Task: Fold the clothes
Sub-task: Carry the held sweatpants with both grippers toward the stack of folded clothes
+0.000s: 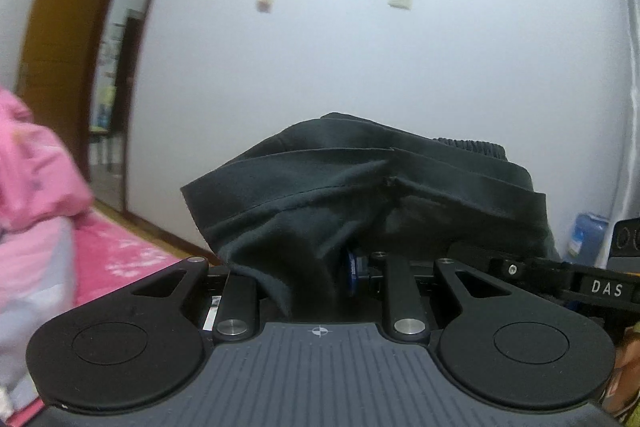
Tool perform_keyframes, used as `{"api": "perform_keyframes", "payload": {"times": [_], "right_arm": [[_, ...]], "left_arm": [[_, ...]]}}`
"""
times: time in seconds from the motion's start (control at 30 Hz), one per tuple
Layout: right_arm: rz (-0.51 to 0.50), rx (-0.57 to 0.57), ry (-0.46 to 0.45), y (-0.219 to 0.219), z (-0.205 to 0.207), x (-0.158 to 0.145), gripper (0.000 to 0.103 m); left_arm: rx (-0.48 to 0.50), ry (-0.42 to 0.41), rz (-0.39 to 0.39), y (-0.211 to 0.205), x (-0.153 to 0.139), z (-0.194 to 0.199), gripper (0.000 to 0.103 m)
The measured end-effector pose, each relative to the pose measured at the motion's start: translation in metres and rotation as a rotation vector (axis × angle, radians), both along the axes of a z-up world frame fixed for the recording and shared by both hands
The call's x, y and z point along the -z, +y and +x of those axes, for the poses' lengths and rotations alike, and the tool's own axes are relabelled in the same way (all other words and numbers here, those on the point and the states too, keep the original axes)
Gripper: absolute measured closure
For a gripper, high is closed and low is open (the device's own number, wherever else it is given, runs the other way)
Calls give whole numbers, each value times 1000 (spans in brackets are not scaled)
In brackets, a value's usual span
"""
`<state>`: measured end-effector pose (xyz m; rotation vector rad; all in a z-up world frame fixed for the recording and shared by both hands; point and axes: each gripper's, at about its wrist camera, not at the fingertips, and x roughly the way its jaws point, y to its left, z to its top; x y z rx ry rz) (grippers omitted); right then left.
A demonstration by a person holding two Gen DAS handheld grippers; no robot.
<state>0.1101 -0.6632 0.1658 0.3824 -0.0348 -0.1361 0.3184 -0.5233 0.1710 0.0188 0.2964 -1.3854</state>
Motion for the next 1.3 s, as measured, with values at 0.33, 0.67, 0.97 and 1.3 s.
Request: {"api": "perform_keyframes", "payload": {"times": [0.33,0.67,0.97,1.3], "right_arm": [[190,59,-11,-112,-13,31,88],[449,51,18,-219,-15,84,89],[635,72,114,-289,2,160,90],[660,53,137,-296,-3,160,81]], "left_arm": [[130,-36,98,-80,15,7,81],[173,10,217,-156,54,38,78],[-44,113,317,-182,80,94,60],[-177,121,222,-74,66,119,53]]}}
